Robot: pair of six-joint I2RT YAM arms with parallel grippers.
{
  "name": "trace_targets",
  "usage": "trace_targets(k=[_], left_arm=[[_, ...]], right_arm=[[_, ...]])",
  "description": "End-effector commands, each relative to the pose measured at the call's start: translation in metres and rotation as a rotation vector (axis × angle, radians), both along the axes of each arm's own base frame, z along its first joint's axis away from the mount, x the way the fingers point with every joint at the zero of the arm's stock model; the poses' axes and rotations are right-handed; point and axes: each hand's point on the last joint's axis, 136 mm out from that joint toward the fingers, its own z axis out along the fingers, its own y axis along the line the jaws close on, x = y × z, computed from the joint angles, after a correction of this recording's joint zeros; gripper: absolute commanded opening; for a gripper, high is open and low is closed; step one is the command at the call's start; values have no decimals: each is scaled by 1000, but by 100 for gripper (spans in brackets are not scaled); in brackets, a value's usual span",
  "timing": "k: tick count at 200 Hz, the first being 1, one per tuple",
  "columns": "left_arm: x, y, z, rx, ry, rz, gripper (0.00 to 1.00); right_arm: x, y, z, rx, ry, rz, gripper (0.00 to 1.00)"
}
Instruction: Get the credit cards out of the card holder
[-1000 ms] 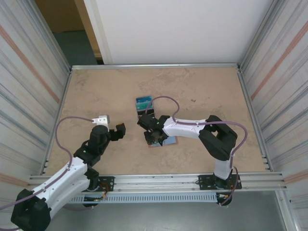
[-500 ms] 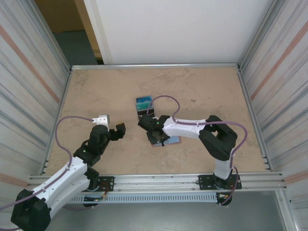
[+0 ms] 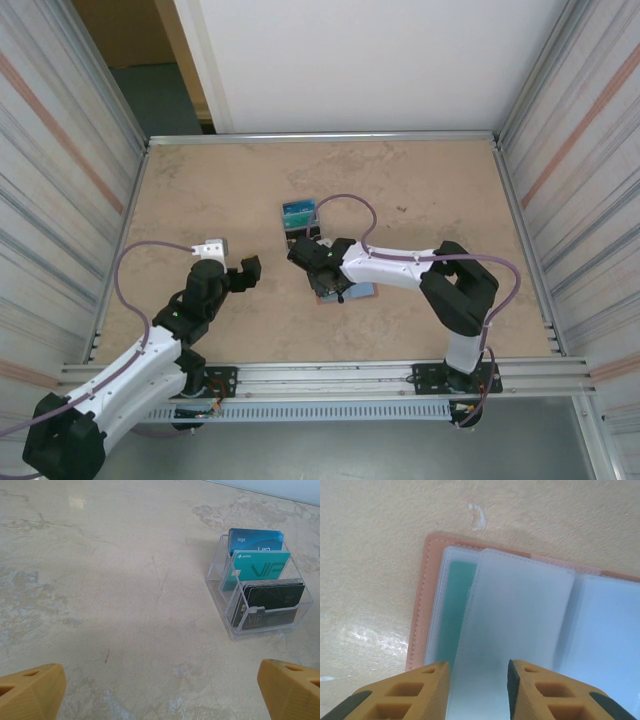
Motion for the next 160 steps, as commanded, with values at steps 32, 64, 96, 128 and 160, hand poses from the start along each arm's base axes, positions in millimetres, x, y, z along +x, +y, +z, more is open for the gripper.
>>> trace_targets(k=[32, 64, 96, 128, 160], left_arm=[[4, 3, 20, -1, -48, 13, 99], [4, 3, 22, -2, -50, 11, 99], [4, 3, 22, -2, -52, 10, 99], [4, 2, 23, -3, -50, 7, 99], [5, 1, 23, -3, -50, 0, 99]], right_arm=[[9, -19, 24, 4, -62, -84, 35], [12, -30, 27, -7, -73, -108, 35], [13, -42, 24, -18, -69, -146, 35], [14, -59, 19, -28, -58, -193, 35], [15, -78, 16, -28, -53, -236, 34]])
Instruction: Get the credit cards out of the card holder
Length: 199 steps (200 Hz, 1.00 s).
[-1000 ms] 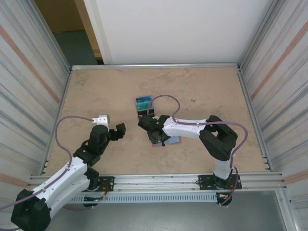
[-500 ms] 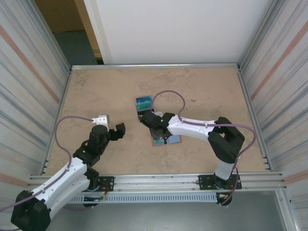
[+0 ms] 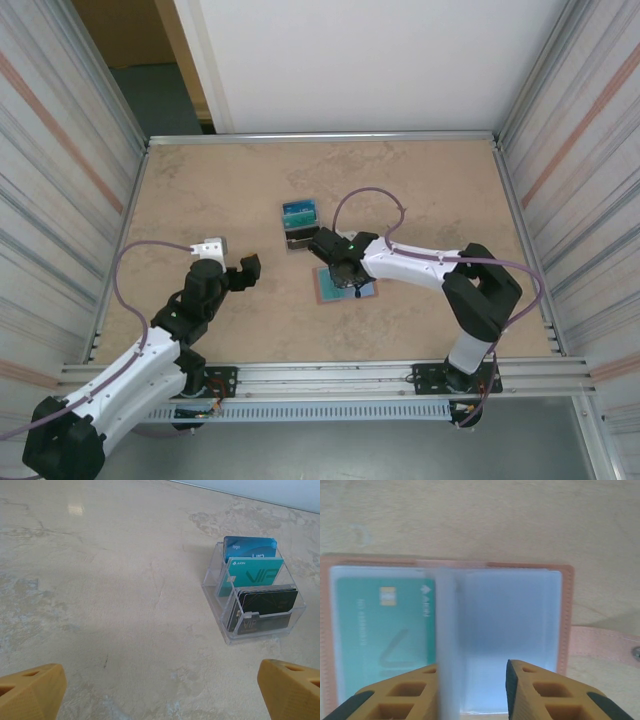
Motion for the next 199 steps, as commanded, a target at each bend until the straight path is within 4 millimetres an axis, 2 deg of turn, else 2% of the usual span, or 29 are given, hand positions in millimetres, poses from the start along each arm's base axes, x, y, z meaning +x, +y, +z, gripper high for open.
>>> trace_targets(k=[1, 85, 135, 160, 199], left_arm=[[4, 1, 16, 1, -31, 5, 99], [4, 0, 15, 4, -22, -2, 99], [5, -1, 15, 10, -13, -7, 99], [5, -2, 14, 14, -4, -11, 99], [6, -6, 14, 24, 7, -35, 99]], right_arm=[[1, -20, 8, -4, -22, -62, 34], [3, -60, -14, 21, 34, -165, 30], [3, -59, -28, 25, 65, -167, 28], [5, -60, -23, 12, 55, -167, 27], [9, -62, 0, 16, 11, -157, 28]])
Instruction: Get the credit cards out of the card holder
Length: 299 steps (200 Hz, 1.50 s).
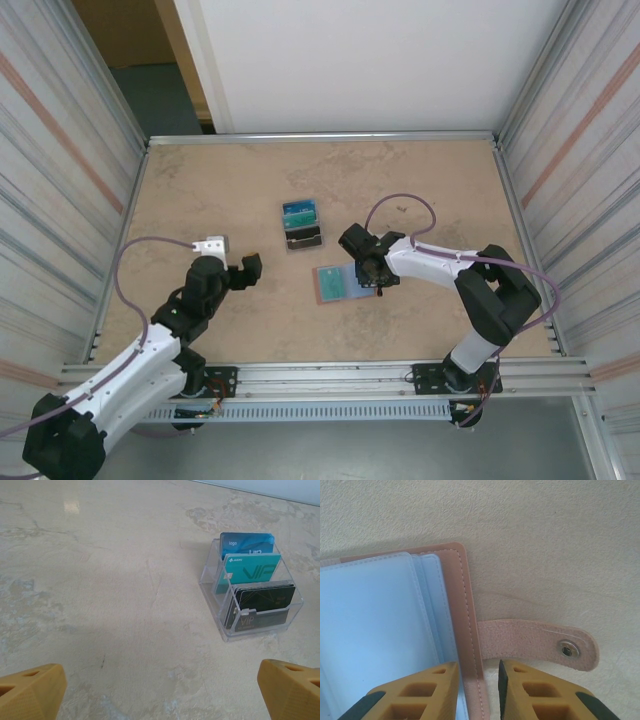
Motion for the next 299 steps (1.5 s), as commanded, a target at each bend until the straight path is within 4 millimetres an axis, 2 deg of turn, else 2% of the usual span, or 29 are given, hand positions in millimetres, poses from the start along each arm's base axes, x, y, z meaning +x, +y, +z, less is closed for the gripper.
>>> trace_targets(k=[1, 36, 77, 97, 134, 198, 232, 299], left_arm=[[4, -2, 11, 10, -12, -14, 99], [5, -11, 13, 36, -24, -54, 99], [6, -21, 11, 67, -23, -75, 99], [8, -26, 9, 67, -15, -86, 99], [10, -35, 7, 76, -9, -109, 99], [11, -46, 2, 99, 10, -132, 99], [11, -49, 1, 114, 14, -143, 99], [10, -53, -3, 126, 23, -157, 99]], right_arm=[[6, -3, 24, -4, -47, -3, 28], [7, 10, 44, 82, -82, 14, 28], [5, 51, 60, 309, -79, 87, 29], [3, 67, 60, 390, -53, 118, 27], [-1, 87, 45, 453, 19, 151, 17], [2, 98, 19, 482, 100, 156, 18], [1, 96, 5, 462, 131, 140, 20], [-1, 92, -4, 452, 149, 128, 23]])
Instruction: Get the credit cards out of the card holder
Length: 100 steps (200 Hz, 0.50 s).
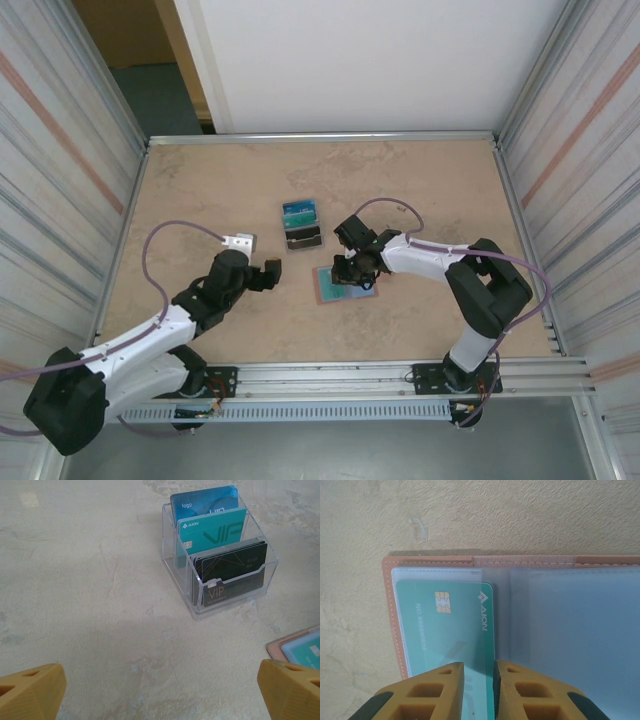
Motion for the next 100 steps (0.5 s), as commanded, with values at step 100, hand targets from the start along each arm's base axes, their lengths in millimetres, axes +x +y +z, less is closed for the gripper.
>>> trace_targets(k=[100], left_arm=[[3, -14, 9, 140, -44, -23, 99]], right_arm=[[-19, 19, -14, 86, 102, 35, 23]])
